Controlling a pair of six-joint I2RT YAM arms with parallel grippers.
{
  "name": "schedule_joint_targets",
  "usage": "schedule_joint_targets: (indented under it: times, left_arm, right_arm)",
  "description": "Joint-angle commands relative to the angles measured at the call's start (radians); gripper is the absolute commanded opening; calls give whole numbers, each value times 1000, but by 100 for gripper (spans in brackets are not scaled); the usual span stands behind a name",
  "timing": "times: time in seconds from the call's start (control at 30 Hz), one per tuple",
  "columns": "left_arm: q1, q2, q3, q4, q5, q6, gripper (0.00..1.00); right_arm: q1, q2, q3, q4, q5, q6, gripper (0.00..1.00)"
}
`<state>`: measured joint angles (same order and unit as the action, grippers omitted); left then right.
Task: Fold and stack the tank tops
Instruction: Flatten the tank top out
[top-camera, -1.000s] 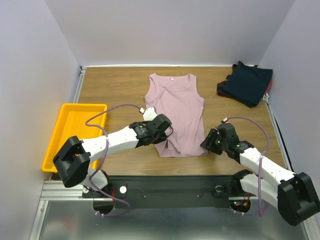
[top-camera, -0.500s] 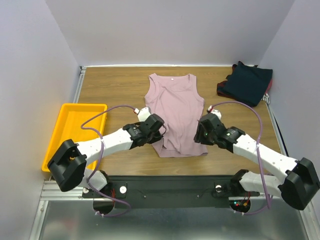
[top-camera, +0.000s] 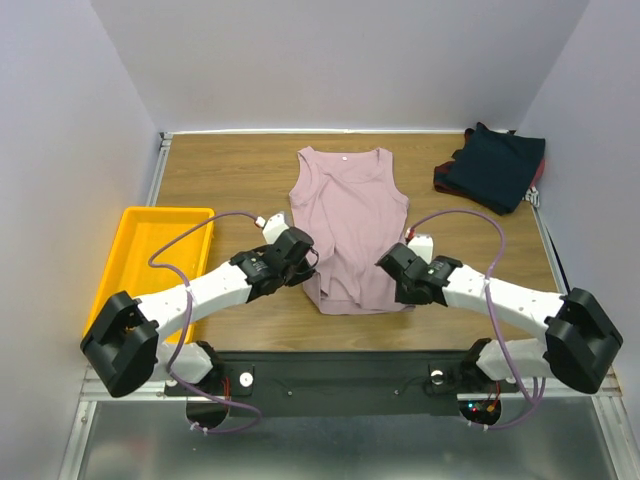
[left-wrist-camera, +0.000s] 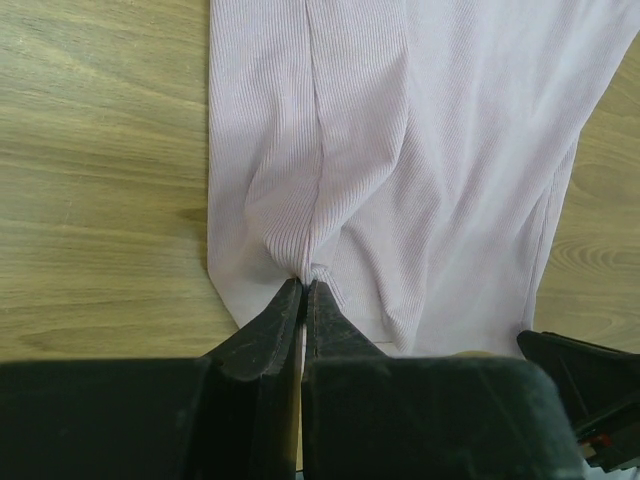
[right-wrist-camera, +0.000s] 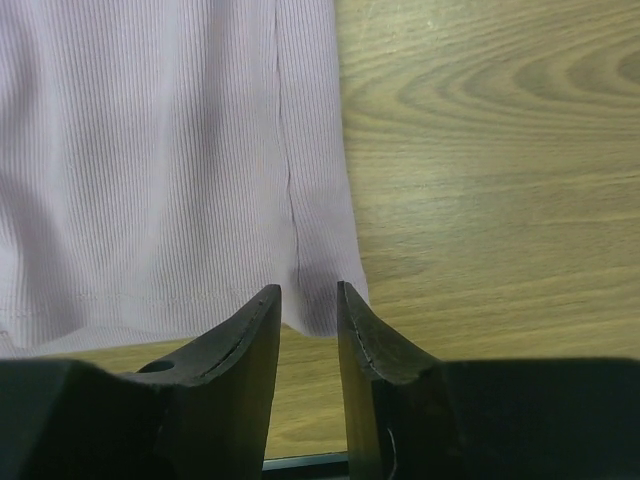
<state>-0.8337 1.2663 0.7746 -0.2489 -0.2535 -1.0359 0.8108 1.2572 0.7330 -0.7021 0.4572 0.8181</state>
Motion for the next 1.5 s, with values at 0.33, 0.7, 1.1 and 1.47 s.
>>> schedule_joint_targets:
  times: [0.33, 0.7, 1.1, 1.47]
  left_arm:
    - [8, -25, -28, 33, 2, 17, 0]
    - [11, -28, -40, 37, 5, 16, 0]
    - [16, -68, -49, 17, 2, 22, 0]
    - [65, -247, 41, -90, -36, 62, 0]
  right_arm:
    - [50, 62, 3, -14, 60, 73, 36]
    - [50, 71, -37, 18, 44, 98, 33]
    - [48, 67, -78, 82, -9, 119, 18]
    - [16, -210, 66, 52, 51, 107, 0]
